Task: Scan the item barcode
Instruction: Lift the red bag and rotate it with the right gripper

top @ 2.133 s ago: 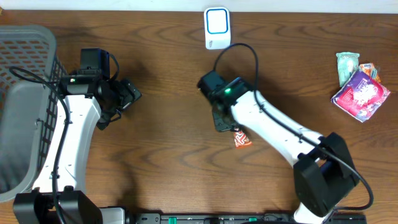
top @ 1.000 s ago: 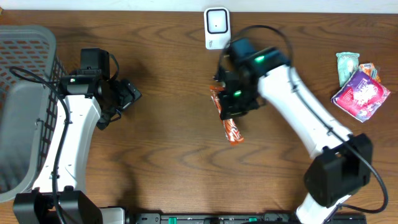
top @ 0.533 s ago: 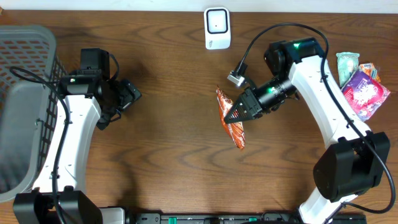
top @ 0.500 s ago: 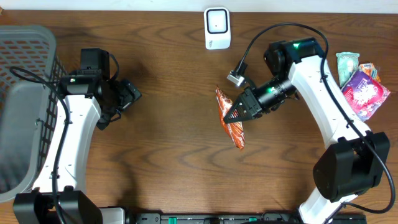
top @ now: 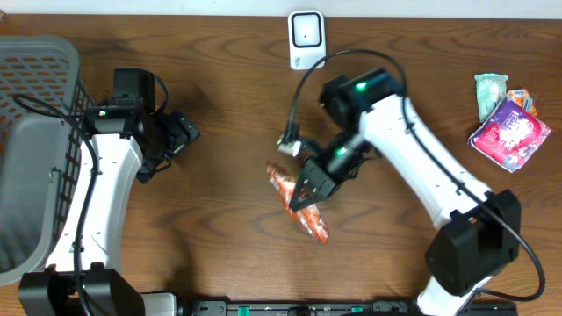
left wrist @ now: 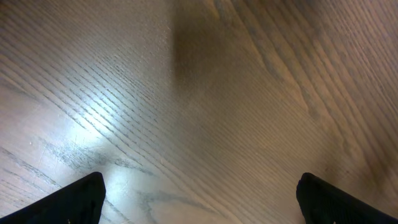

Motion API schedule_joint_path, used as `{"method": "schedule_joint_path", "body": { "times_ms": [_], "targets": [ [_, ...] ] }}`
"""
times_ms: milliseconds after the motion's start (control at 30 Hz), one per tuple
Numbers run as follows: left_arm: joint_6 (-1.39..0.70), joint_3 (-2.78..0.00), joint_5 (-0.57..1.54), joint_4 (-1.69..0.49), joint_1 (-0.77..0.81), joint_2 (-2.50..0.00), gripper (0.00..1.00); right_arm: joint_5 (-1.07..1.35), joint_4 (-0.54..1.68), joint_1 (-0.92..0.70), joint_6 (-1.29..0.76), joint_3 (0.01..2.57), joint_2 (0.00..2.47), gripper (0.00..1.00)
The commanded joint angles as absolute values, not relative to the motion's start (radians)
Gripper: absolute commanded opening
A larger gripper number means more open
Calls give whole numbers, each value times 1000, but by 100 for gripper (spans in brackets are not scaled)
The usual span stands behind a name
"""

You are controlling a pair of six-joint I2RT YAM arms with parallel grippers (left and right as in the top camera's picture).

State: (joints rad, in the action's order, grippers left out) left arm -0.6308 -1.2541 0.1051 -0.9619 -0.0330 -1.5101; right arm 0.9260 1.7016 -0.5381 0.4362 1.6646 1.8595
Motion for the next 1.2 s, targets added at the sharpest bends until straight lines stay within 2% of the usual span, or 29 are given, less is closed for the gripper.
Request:
{"method": "schedule_joint_path", "body": {
  "times_ms": [0,167,900,1167],
  "targets": [
    [-625,-1254,95,-964,-38,-1507,98,880,1702,-625,452,1658,1864,1],
    [-625,-1254,95,-964,-38,-1507,98,884,1702,-696,413,1658,1864,1],
    [-625,-1254,95,-964,-38,-1507,98,930,1702,-646,397,1658,1864,1],
    [-625,-1254,95,-964,-38,-1507,98,1247,1702,-556,344,1658,1864,1]
  ]
}}
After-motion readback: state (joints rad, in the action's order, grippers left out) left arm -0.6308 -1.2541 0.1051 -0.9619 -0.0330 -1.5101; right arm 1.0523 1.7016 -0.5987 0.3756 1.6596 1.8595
